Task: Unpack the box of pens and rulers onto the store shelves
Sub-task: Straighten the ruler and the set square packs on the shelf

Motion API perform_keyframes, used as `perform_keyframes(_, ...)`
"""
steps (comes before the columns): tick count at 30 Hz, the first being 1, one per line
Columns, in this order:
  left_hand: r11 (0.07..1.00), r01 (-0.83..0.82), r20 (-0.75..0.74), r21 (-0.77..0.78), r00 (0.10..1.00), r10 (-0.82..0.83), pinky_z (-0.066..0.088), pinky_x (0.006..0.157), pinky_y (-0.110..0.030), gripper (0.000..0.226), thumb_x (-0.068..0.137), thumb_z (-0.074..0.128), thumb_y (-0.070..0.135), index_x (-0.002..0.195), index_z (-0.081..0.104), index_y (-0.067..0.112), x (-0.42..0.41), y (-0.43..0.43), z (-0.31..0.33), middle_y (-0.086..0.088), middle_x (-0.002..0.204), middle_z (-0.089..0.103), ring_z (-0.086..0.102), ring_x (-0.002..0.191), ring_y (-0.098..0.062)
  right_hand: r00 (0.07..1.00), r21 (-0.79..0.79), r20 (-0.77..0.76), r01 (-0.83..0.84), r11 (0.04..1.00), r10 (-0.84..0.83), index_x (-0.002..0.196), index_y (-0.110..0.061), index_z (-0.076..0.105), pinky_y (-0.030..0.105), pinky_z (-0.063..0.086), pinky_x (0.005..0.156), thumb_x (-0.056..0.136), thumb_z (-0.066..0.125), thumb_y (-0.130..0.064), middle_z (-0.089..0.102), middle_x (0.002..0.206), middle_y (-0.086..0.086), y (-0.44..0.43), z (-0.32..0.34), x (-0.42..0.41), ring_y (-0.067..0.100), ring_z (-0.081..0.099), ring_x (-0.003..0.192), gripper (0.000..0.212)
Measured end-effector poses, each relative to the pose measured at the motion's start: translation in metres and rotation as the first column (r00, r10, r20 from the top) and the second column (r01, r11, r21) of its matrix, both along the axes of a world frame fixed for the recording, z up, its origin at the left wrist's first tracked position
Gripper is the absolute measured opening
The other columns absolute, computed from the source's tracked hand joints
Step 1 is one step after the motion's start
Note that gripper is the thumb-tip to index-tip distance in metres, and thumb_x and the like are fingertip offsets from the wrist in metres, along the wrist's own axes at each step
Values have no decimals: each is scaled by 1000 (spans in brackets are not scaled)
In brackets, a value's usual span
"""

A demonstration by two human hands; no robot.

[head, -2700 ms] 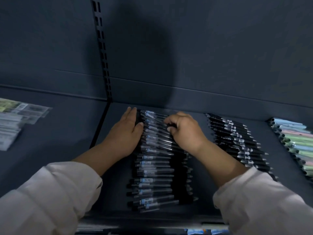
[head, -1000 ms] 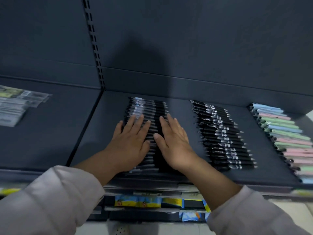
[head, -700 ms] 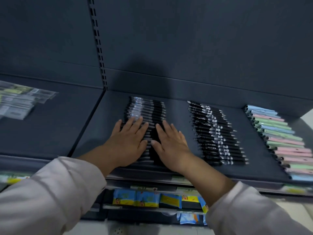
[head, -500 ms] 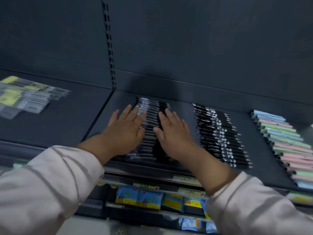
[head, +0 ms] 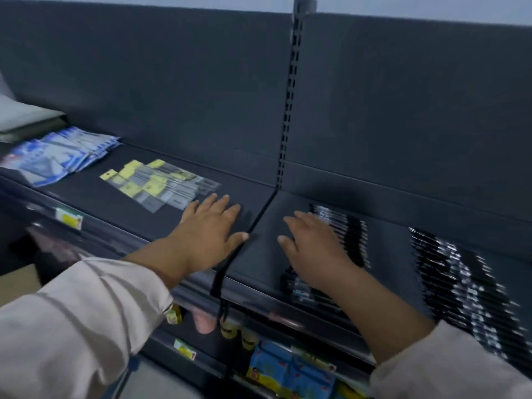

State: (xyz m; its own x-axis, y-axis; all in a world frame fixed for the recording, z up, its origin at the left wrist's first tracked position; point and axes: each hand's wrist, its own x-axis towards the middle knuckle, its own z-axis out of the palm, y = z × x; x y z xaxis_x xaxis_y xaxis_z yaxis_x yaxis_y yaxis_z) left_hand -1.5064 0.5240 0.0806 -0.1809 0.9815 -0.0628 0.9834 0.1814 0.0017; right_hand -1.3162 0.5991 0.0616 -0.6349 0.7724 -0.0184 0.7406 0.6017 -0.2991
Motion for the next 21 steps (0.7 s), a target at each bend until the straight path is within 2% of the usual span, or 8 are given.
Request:
perform_keyframes(5, 997, -68, 25, 48, 997, 67, 7, 117, -43, 68, 97, 27, 54, 152, 7, 20, -64, -15, 7, -6, 160, 0, 2, 147, -25, 998, 0, -13, -60, 998, 60, 151, -19, 21, 39, 10, 120, 102, 29, -44, 11, 160, 3, 2, 10, -69, 20, 6, 148, 56)
perform_keyframes(12, 992, -128, 33, 22, 991, 127, 17, 116, -42, 67, 97, 42, 38, 152, 7, 20, -207, -9, -3, -8, 160, 2, 10, 146, -24, 995, -107, -78, -68, 992, 60, 151, -18, 24, 33, 20, 117, 100, 39, -41, 17, 159, 1, 11, 1, -198, 20, 19, 144, 58)
perform_keyframes(16, 995, -97, 10, -23, 995, 97, 19, 114, -41, 79, 91, 51, 47, 152, 8, 22, -282, 11, -13, -7, 160, 5, 13, 145, -24, 995, -154, -93, 25, 988, -40, 148, -16, 30, 33, 28, 114, 96, 49, -42, 29, 153, 3, 26, -13, -267, 21, 32, 137, 61)
perform_keyframes(21, 996, 55, -56, -77, 997, -59, 19, 116, -43, 91, 84, 54, 60, 152, 4, 24, -336, 40, -29, -7, 159, 3, 8, 146, -28, 952, -232, -160, 220, 948, -260, 141, -18, 41, 30, 36, 108, 92, 57, -38, 44, 140, 4, 55, -21, -303, 22, 45, 128, 55)
